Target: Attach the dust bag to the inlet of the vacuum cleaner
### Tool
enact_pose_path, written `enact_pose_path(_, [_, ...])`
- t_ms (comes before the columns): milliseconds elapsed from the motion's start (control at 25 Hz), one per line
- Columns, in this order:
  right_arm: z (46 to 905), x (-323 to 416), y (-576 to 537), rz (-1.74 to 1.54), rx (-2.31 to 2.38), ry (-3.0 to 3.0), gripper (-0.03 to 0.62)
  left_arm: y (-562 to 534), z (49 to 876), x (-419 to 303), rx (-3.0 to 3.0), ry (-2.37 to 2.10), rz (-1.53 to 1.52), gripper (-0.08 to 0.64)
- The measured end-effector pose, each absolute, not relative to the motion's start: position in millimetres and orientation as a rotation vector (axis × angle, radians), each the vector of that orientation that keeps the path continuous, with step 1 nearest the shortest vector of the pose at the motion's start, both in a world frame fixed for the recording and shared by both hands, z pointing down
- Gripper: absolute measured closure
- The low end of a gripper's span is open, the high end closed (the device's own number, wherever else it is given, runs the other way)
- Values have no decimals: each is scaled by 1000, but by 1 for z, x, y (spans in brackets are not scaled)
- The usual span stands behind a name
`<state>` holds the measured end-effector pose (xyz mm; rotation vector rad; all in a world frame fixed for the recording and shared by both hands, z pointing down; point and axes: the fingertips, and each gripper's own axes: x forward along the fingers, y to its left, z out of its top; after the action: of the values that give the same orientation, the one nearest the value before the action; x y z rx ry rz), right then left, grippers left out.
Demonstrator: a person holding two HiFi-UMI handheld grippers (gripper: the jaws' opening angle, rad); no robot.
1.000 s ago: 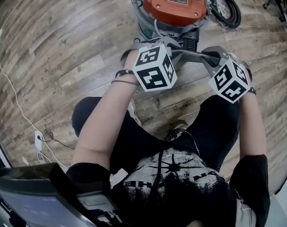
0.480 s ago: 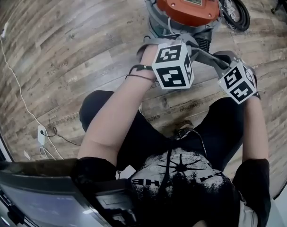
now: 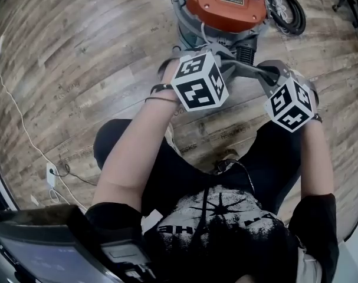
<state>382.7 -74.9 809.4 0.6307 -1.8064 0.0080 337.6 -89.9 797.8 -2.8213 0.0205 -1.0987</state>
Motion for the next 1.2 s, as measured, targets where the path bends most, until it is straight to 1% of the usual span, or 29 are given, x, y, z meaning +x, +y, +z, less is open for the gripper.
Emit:
enact_pose_path(240, [791,369,-79,-89,602,-1772,558,-83,826,329,-2750,-13,-1203,531])
enact_pose_path(520, [810,397,-82,25,729,-1788,558,-92,793,348,-2820,34,-1013,532])
enact_pose_path(760, [825,408,-84,100,803,-1779,557,-87,786,361,-2770,22,-979,531])
enact_pose_path(1200, [810,397,-90,-33,764,-1726,555,-92,802,347,-2835,102,-1033,531])
